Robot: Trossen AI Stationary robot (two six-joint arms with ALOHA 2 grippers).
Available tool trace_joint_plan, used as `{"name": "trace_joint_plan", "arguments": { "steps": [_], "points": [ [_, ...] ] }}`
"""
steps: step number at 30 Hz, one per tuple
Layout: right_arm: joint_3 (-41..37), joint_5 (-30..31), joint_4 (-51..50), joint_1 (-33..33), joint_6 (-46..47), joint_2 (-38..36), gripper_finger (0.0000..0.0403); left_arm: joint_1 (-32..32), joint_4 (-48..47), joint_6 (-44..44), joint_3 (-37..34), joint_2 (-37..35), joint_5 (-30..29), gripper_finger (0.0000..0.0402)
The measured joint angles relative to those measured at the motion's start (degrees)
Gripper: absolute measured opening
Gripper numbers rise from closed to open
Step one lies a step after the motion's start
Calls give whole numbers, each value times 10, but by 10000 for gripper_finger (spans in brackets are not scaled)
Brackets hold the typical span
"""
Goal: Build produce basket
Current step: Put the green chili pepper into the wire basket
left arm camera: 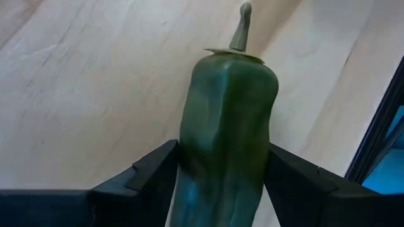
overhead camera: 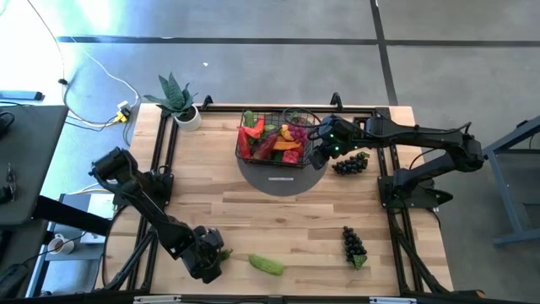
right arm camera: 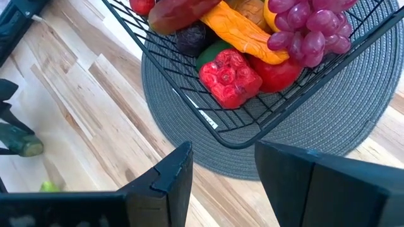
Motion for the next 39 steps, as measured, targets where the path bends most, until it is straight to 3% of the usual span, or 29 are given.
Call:
{"name": "trace_joint_plan", "arguments": {
  "steps": [7, 15, 19, 27, 39],
  "points": [
    [0, 0, -1, 0, -1, 0, 154, 2, -5, -9, 2, 7, -11, 202],
    [0, -16, -1, 4, -2, 0, 154, 19, -5, -9, 1, 1, -19, 107],
    [0, -18, -1, 15, -11, 0, 154, 35, -6, -8, -1, -7, -30, 93],
    [0, -18, 0, 49, -12, 0, 154, 109, -4, 44, -1, -62, -61, 89],
    [0, -2, 0, 94, 3, 0, 154, 284, 14, 193, -1, -169, -63, 91]
  ]
}}
